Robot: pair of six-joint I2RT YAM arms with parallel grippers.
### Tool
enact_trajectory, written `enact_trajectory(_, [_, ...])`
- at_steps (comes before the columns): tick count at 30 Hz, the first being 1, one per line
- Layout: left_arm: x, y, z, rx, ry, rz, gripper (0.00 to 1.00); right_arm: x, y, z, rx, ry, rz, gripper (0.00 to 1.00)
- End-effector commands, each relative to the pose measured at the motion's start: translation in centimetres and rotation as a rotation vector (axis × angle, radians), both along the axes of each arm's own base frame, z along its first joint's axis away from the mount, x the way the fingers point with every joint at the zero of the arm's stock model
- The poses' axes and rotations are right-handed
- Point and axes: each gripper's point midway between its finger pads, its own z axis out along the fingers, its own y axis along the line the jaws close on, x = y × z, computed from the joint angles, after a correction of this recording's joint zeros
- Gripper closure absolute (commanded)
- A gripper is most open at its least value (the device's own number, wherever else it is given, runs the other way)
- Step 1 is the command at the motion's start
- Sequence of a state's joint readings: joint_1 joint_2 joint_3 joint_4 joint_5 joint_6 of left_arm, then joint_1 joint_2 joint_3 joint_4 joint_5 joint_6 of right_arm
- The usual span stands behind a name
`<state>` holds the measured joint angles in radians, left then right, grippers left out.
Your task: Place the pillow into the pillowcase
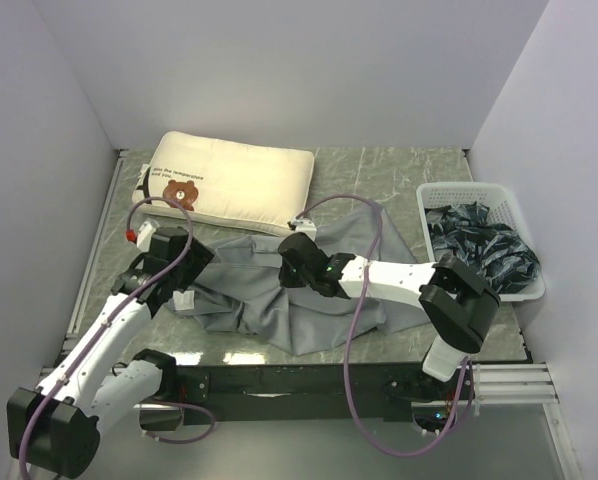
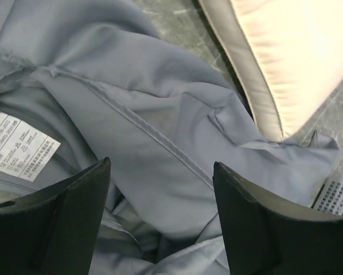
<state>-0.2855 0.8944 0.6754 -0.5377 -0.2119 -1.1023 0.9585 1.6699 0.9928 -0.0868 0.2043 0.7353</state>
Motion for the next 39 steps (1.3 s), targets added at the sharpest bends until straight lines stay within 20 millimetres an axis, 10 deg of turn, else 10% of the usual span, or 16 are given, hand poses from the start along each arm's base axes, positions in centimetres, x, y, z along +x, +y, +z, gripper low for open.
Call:
enact_trajectory(1, [0.0,1.2,-2.2,0.010,0.029,0.133,0.24,1.1,0.6,3.1,0.091,-0.071,-0.030,1.00])
enact_trajectory(10, [3.4,-0.3,-5.5,0.042,0.108,0.129,0.32,0.1,-0.5,4.2,0.124,-0.085,-0.022,1.00])
enact_trajectory(16, [6.5,-3.7,-6.4,0.064,0.131,0.057,0.99,-2.6,-1.6,3.9,0.146,-0.087,0.012,1.00])
enact_trajectory(27, [14.9,-18.4,-1.3,0.075,-0.001,-0.276,0.99,-10.5,-6.6,0.2,0.160,-0.059,0.004,1.00])
enact_trajectory(34, [16.4,-26.6,-2.6,0.028,-0.027,-0.494,0.99,-10.0,-8.4,-1.9,0.095,-0.082,-0.036,0.86])
enact_trajectory(39, [16.1,-28.9,-2.4,0.023,-0.060,-0.611,0.96,-9.6,-8.2,-2.4,0.096,-0.059,-0.030,0.77])
